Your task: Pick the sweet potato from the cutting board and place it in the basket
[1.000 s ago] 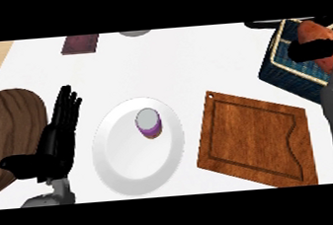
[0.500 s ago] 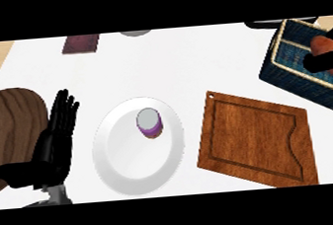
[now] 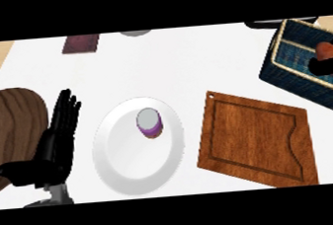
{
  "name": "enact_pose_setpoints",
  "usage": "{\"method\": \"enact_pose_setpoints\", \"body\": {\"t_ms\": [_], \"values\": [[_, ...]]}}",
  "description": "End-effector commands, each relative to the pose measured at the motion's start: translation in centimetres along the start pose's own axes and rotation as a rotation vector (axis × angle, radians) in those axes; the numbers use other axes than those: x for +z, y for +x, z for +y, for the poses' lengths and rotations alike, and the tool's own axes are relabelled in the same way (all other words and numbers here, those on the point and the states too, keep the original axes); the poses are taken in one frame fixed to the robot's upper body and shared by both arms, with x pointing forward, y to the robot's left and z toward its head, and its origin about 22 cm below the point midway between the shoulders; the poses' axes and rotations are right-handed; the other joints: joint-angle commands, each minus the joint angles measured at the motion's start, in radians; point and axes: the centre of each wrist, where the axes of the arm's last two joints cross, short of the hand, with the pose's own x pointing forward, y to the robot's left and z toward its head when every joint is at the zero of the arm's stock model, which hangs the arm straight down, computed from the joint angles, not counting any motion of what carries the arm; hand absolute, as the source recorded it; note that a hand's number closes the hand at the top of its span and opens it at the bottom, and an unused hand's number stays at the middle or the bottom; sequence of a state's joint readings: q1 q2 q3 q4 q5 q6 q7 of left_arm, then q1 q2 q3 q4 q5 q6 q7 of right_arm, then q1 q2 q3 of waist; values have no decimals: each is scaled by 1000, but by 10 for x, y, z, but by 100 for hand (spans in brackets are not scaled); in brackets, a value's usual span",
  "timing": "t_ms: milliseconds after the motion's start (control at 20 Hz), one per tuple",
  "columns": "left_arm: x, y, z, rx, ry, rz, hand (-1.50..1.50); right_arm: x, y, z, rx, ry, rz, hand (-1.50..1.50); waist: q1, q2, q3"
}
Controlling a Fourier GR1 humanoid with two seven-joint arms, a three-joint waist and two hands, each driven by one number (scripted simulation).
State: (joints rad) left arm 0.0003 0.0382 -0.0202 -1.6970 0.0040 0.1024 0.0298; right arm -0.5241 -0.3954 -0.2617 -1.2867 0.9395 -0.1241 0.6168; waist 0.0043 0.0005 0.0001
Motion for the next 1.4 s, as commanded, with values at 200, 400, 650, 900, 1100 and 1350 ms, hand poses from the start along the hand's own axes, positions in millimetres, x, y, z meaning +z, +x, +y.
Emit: {"method": "enact_pose_setpoints", "body": {"t_ms": [200,400,650,900,1100,1350], "values": [[8,-5,13,5,21,-12,0,9,-29,2,-43,-39,85,150,-4,-2,0],[-3,3,10,-9,19,-7,0,-16,-43,1,-22,11,99,-150,-1,-1,0],[-5,1,13,19,14,0,0,-23,-44,5,-37,28,69,-150,-1,0,0],[-8,-8,4,4,23,-10,0,-20,-58,20,-165,-69,16,-150,-1,1,0],[-8,15,0,-13,20,-12,0,-33,-51,-6,-196,-181,-37,-150,0,0,0],[-12,11,2,8,6,-1,0,-15,-39,-32,-208,-321,-42,-150,-10,-3,-1]]}}
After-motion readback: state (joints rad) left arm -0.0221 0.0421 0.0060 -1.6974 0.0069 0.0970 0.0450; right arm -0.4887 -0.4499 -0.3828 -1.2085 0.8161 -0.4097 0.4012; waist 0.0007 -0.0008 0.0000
